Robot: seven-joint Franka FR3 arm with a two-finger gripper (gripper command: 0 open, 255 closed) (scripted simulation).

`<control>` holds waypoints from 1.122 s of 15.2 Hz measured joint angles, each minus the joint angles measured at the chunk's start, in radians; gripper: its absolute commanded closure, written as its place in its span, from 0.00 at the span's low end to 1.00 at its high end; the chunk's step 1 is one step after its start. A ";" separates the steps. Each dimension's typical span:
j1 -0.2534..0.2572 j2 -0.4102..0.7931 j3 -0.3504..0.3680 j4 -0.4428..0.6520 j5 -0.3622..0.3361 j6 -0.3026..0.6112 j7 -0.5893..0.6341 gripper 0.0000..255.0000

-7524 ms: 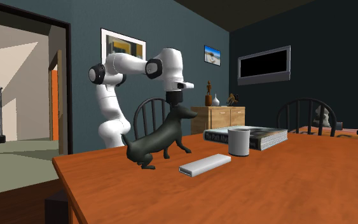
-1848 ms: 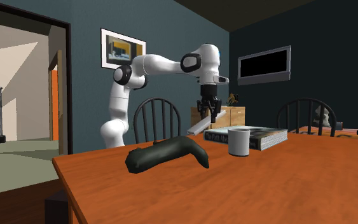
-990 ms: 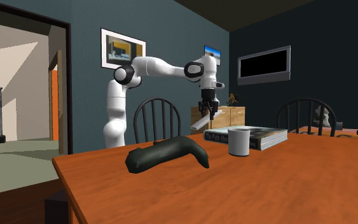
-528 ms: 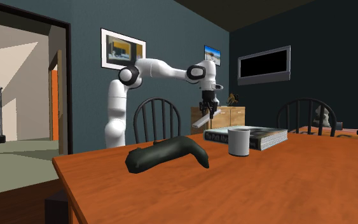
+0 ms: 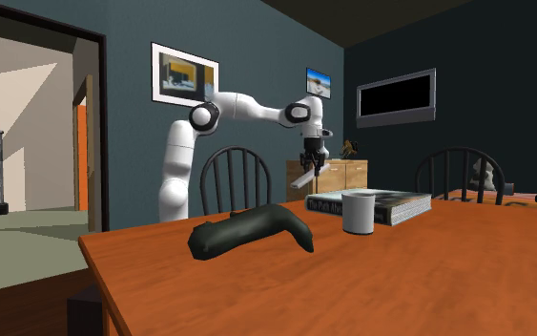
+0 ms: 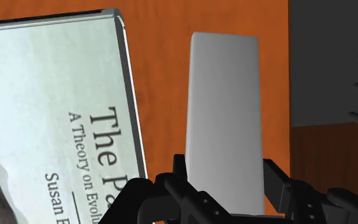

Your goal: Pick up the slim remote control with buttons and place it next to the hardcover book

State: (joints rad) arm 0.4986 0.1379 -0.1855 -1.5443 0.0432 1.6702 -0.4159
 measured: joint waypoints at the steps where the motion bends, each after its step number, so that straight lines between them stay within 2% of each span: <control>1: 0.012 0.019 0.009 0.022 0.002 -0.003 0.021 1.00; 5: 0.045 0.067 0.035 0.078 0.006 -0.010 0.081 1.00; 17: 0.051 0.066 0.038 -0.075 0.006 0.142 0.084 1.00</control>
State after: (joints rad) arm 0.5499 0.2036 -0.1472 -1.6194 0.0497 1.8122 -0.3316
